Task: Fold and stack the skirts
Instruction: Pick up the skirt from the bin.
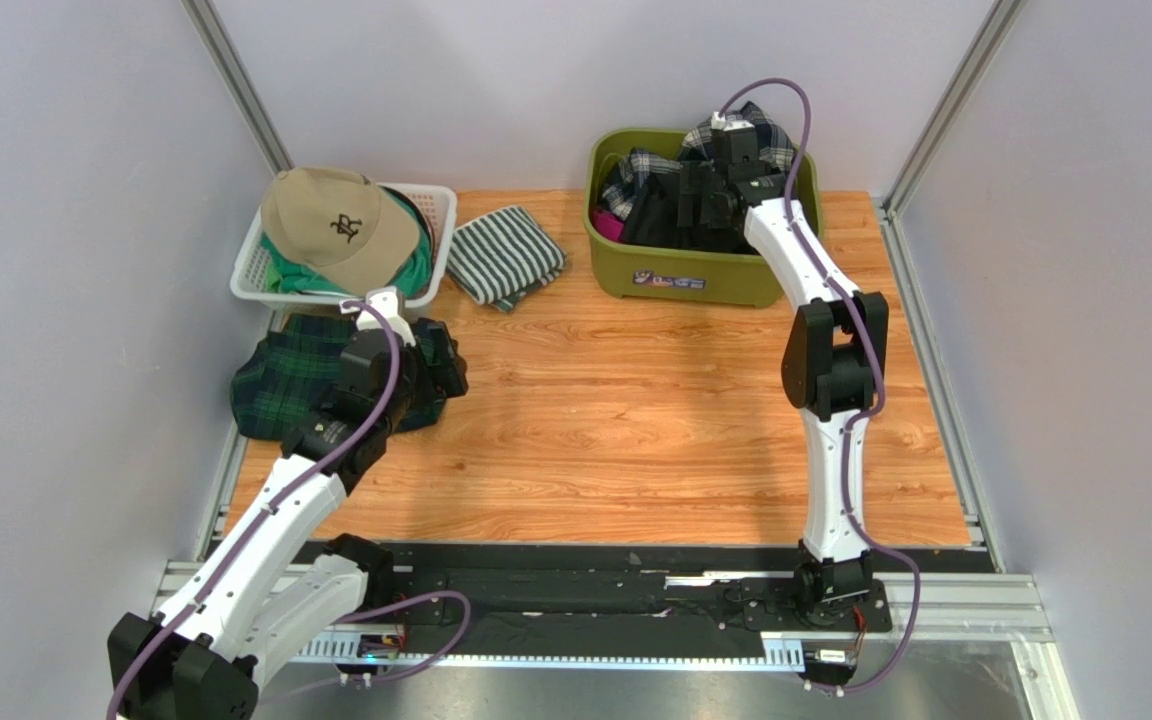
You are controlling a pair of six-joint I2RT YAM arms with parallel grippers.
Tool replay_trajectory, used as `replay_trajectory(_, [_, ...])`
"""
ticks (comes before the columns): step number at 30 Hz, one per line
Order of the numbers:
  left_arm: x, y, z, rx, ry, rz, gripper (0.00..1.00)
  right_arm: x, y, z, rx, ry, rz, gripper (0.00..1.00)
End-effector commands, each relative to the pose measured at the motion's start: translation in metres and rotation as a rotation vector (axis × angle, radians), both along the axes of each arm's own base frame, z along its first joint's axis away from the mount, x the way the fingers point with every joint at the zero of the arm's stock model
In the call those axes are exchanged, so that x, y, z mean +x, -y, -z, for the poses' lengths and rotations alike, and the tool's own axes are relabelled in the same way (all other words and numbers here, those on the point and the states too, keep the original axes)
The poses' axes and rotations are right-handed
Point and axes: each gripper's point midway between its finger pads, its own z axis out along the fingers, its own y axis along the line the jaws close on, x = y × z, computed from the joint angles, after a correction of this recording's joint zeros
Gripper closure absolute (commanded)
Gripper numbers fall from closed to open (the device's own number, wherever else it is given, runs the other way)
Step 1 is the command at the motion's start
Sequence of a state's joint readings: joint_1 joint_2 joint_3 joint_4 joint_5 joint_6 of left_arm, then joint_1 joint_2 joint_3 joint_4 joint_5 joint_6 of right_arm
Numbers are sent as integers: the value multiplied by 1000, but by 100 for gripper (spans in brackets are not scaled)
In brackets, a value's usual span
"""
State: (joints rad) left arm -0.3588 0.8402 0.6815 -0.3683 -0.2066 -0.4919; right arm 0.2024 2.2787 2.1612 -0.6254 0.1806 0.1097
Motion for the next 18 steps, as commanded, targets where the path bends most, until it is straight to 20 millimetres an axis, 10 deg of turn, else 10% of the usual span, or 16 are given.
replay_trajectory(1, [2, -4, -5, 17, 16, -20, 1, -7, 26, 11, -111, -34, 68, 5])
replay_trajectory(9, [0, -5, -3, 14, 6, -24, 1, -1, 27, 24, -133, -62, 50, 17])
replay_trajectory(18, [-1, -1, -4, 12, 3, -1, 1, 17, 27, -22, -141, 52, 46, 80])
